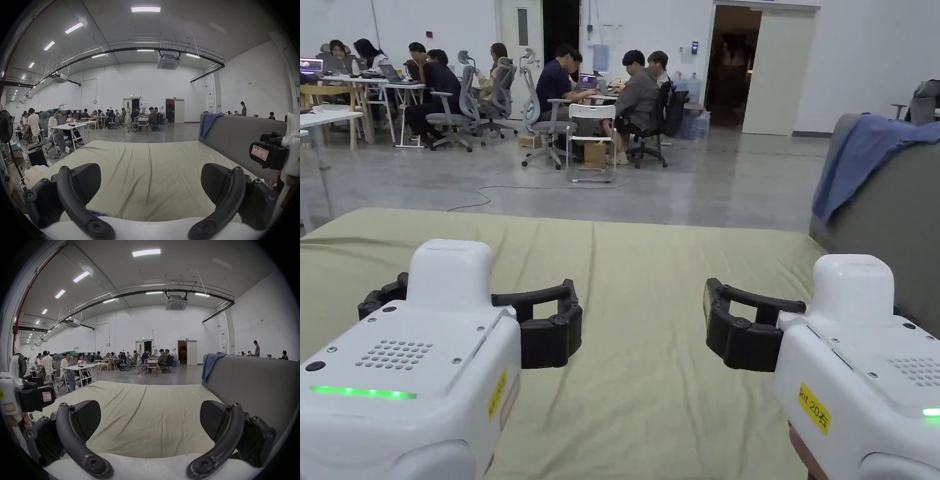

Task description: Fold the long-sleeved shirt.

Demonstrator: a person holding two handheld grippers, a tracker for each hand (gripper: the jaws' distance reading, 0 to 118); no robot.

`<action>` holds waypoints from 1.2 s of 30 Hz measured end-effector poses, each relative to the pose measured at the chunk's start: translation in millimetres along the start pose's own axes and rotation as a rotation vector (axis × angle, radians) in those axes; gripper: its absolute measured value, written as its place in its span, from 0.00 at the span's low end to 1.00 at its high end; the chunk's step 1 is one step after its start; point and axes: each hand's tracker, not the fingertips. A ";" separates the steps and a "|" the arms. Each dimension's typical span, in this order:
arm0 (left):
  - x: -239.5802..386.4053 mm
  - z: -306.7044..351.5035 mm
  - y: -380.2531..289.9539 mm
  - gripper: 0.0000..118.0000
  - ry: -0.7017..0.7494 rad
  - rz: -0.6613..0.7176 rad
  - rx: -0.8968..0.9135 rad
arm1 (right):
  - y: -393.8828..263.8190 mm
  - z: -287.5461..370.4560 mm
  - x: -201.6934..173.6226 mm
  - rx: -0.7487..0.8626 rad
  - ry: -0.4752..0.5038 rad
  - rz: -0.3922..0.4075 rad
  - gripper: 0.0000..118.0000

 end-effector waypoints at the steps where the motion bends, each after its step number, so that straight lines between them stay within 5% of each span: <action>1: -1.1 0.3 0.3 1.00 0.001 0.005 0.002 | -0.2 -0.3 -1.3 -0.006 -0.024 -0.001 1.00; 36: -1.3 2.4 2.6 1.00 -0.015 0.000 0.028 | 2.5 3.2 -0.6 -0.011 0.017 -0.033 1.00</action>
